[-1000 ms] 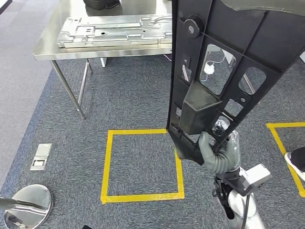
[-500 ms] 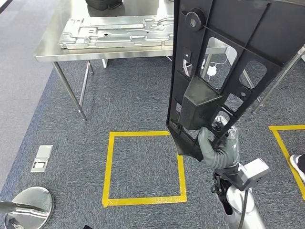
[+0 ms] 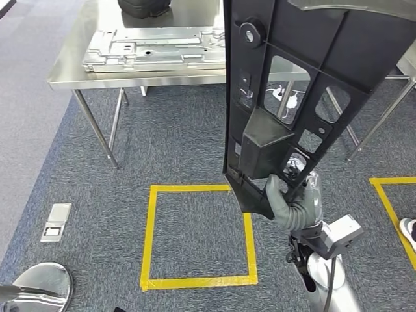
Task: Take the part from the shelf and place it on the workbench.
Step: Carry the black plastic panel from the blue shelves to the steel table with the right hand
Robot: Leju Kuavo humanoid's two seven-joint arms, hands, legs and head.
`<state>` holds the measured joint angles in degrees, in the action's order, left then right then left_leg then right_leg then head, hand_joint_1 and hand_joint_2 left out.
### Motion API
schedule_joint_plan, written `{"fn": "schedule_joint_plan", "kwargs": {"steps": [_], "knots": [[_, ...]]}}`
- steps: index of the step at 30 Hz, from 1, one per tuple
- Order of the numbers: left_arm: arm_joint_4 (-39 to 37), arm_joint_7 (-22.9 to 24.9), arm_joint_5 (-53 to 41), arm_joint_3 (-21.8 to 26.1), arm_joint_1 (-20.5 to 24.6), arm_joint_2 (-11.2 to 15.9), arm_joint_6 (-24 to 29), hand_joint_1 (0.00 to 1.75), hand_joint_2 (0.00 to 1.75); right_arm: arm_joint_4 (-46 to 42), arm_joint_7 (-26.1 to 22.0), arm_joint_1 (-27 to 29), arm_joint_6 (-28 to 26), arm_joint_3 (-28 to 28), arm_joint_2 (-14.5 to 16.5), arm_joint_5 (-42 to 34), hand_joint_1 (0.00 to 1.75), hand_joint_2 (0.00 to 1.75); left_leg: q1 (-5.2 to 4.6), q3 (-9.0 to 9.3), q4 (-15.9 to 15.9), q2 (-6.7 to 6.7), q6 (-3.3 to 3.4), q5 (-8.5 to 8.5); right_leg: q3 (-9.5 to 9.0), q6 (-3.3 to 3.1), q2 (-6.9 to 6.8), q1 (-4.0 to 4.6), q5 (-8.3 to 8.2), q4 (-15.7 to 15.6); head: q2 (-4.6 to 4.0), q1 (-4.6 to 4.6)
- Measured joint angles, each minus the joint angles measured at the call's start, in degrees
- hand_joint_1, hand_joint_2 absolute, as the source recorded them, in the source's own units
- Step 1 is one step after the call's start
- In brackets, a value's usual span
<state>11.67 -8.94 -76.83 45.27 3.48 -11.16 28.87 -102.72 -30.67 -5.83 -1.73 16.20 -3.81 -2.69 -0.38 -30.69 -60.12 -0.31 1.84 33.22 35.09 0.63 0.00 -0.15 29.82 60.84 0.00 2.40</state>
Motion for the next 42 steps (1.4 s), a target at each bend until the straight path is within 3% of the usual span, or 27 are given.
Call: {"fn": "schedule_joint_plan", "kwargs": {"steps": [2, 4, 7, 8, 9, 12, 13, 17, 19, 22, 23, 24, 25, 27, 28, 29, 31, 33, 35, 37, 39, 40, 42], "knots": [[0.0, 0.0, 0.0, 0.0, 0.1, -0.1, 0.1, 0.0, 1.75, 0.0, 0.0, 0.0, 0.0, 0.0, 0.0, 0.0, 1.75, 1.75, 0.02, 0.16, 0.0, 0.11, -0.49, 0.42, -0.55, -0.28, 0.08, -0.32, 0.36, -0.8, 0.0, -0.01], [0.0, 0.0, -0.1, 0.0, 0.2, -0.1, 0.2, 0.0, 1.75, -0.1, 0.0, -0.1, 0.0, 0.0, 0.0, 0.0, 1.75, 1.75, 0.12, -1.17, -2.9, 0.13, -1.24, 1.9, -1.43, -0.64, -0.1, -0.9, 0.63, -1.4, 0.0, 0.03], [0.0, 0.0, -0.1, 0.0, 0.0, -0.1, 0.2, 0.0, 1.75, 0.0, 0.0, 0.0, 0.0, 0.0, 0.0, 0.0, 1.75, 1.75, 0.84, -7.49, -13.1, 0.14, -2.24, 4.89, -2.6, -0.74, -0.27, -1.21, 1.69, -1.5, 0.0, 0.09], [0.0, 0.1, -0.1, 0.0, -0.1, -0.1, 0.2, 0.0, 1.75, 0.0, 0.0, 0.1, 0.0, 0.0, 0.0, 0.0, 1.75, 1.75, 1.03, -9.06, -15.0, 0.14, -2.46, 4.62, -3.12, -0.65, -0.23, -1.29, 2.12, -1.5, 0.0, 0.09], [0.0, 0.1, -0.1, 0.0, -0.2, -0.1, 0.2, 0.0, 1.75, 0.0, 0.0, 0.2, 0.0, 0.0, 0.0, 0.0, 1.75, 1.75, 1.17, -9.68, -14.8, 0.14, -2.62, 3.13, -3.8, -0.51, -0.17, -1.4, 2.61, -1.5, 0.0, 0.09], [0.0, 0.1, -0.1, 0.0, -0.2, -0.1, 0.3, 0.0, 1.75, 0.1, 0.0, 0.1, 0.0, 0.0, 0.0, 0.0, 1.75, 1.75, 1.24, -7.39, -6.5, 0.13, -2.67, -4.19, -6.21, 0.26, -0.07, -1.64, 4.36, -1.6, 0.0, 0.1], [0.0, 0.1, -0.2, 0.0, -0.2, -0.1, 0.3, 0.0, 1.75, 0.2, 0.0, 0.1, 0.0, 0.0, 0.1, 0.0, 1.75, 1.75, 1.11, -6.41, -4.2, 0.13, -2.39, -5.06, -6.7, 0.68, -0.02, -1.63, 4.81, -1.6, 0.0, 0.11], [0.0, 0.2, -0.2, 0.0, -0.1, -0.1, 0.4, 0.0, 1.75, 0.2, 0.0, -0.1, 0.0, 0.0, 0.1, 0.0, 1.75, 1.75, 0.82, -4.79, -1.5, 0.09, -0.7, -3.18, -7.17, 2.09, 0.05, -1.65, 5.24, -1.6, 0.01, 0.09], [0.0, 0.2, -0.2, 0.0, -0.2, -0.1, 0.5, 0.0, 1.75, 0.2, 0.0, -0.2, 0.0, 0.0, 0.1, 0.1, 1.75, 1.75, 1.03, -3.69, -0.8, 0.04, 0.0, -2.79, -6.22, 2.32, 0.03, -1.63, 6.01, 1.0, 0.01, 0.05], [0.0, 0.3, -0.4, 0.0, -0.2, -0.1, 0.5, 0.0, 1.75, 0.2, 0.0, -0.2, 0.0, 0.1, 0.1, 0.0, 1.75, 1.75, 0.92, -2.36, -0.5, 0.03, 0.73, -1.87, 0.1, 2.27, 0.03, -1.44, 9.01, 10.5, 0.0, 0.0], [0.0, 0.3, -0.5, 0.0, -0.2, -0.1, 0.5, 0.0, 1.75, 0.3, 0.0, 0.0, 0.0, 0.1, 0.1, 0.0, 1.75, 1.75, 0.83, -1.86, -0.5, 0.02, 0.79, -1.43, 2.15, 2.22, 0.03, -1.38, 9.22, 12.8, 0.0, -0.01], [0.0, 0.4, -0.5, 0.1, -0.3, -0.1, 0.5, 0.0, 1.75, 0.3, 0.0, 0.2, 0.0, 0.1, 0.1, 0.0, 1.75, 1.75, 0.76, -1.23, -0.5, -0.01, 0.79, -0.94, 3.39, 2.13, 0.03, -1.3, 8.34, 13.2, 0.0, -0.01], [0.0, 0.5, -0.6, 0.1, -0.3, -0.1, 0.5, 0.0, 1.75, 0.4, 0.0, 0.3, 0.0, 0.1, 0.1, 0.0, 1.75, 1.75, 0.71, -0.45, -0.5, -0.03, 0.75, -0.38, 3.72, 1.98, 0.03, -1.19, 6.25, 11.7, 0.0, -0.01], [0.0, 0.5, -0.7, 0.1, -0.3, -0.2, 0.5, 0.0, 1.75, 0.5, 0.0, 0.3, 0.0, 0.1, 0.1, 0.0, 1.75, 1.75, 0.69, 1.17, -0.5, -0.06, 0.55, 0.74, 2.87, 1.42, 0.02, -0.87, 0.99, 5.9, 0.0, 0.01], [0.0, 0.5, -0.8, 0.1, -0.3, -0.2, 0.5, 0.0, 1.75, 0.5, 0.0, 0.3, 0.0, 0.1, 0.1, 0.0, 1.75, 1.75, 0.7, 1.69, -0.4, -0.06, 0.34, 1.19, 2.5, 1.13, 0.01, -0.61, -0.27, 3.4, 0.0, -0.02], [0.0, 0.5, -0.8, 0.1, -0.2, -0.2, 0.5, 0.0, 1.75, 0.6, 0.0, 0.4, 0.0, 0.1, 0.1, 0.0, 1.75, 1.75, 0.72, 1.97, -0.3, -0.05, 0.0, 1.59, 2.34, 0.81, 0.01, -0.39, -0.83, 2.1, 0.01, -0.03], [0.0, 0.6, -0.8, 0.1, -0.2, -0.2, 0.5, 0.0, 1.75, 0.6, 0.0, 0.6, 0.0, 0.1, 0.1, 0.0, 1.75, 1.75, 0.72, 2.41, -0.4, -0.03, -0.78, 1.83, 2.07, 0.17, 0.1, -0.16, -0.2, 1.1, 0.01, -0.06], [0.0, 0.6, -0.9, 0.1, -0.2, -0.2, 0.5, 0.0, 1.75, 0.5, 0.0, 0.7, 0.0, 0.1, 0.1, 0.0, 1.75, 1.75, 0.71, 2.82, -1.2, 0.0, -1.33, 1.98, 0.92, -0.5, 0.14, -0.5, -0.09, 0.4, 0.01, 0.0], [0.0, 0.6, -0.9, 0.1, 0.1, -0.2, 0.5, 0.0, 1.75, 0.4, 0.0, 0.6, 0.0, 0.1, 0.2, 0.1, 1.75, 1.75, 0.83, 1.03, -4.8, -0.01, -1.81, 3.27, -0.24, -0.99, 0.04, -0.89, 0.37, -0.1, 0.01, 0.09], [0.0, 0.6, -0.9, 0.1, 0.1, -0.2, 0.5, 0.0, 1.75, 0.4, 0.0, 0.6, 0.0, 0.1, 0.2, 0.0, 1.75, 1.75, 1.07, -3.27, -11.2, -0.01, -2.41, 5.66, -0.98, -1.21, 0.01, -0.99, 1.08, -0.2, 0.01, 0.15], [0.0, 0.6, -0.8, 0.1, -0.1, -0.2, 0.5, 0.0, 1.75, 0.4, 0.0, 0.7, 0.0, 0.1, 0.2, 0.0, 1.75, 1.75, 1.23, -6.71, -14.6, 0.0, -2.8, 6.19, -1.92, -1.12, 0.12, -1.03, 1.94, -0.2, 0.01, 0.15], [0.0, 0.7, -0.8, 0.1, -0.2, -0.2, 0.5, 0.0, 1.75, 0.4, 0.0, 0.8, 0.0, 0.1, 0.2, 0.0, 1.75, 1.75, 1.26, -7.22, -13.7, 0.0, -2.85, 4.72, -2.59, -1.01, 0.18, -1.07, 2.44, -0.2, 0.0, 0.16], [0.0, 0.7, -0.9, 0.1, -0.3, -0.2, 0.5, 0.0, 1.75, 0.4, 0.0, 0.9, 0.0, 0.1, 0.2, 0.0, 1.75, 1.75, 1.23, -6.33, -8.1, 0.0, -2.66, -0.45, -4.14, -0.67, 0.18, -1.16, 3.5, -0.2, 0.0, 0.15]]}}
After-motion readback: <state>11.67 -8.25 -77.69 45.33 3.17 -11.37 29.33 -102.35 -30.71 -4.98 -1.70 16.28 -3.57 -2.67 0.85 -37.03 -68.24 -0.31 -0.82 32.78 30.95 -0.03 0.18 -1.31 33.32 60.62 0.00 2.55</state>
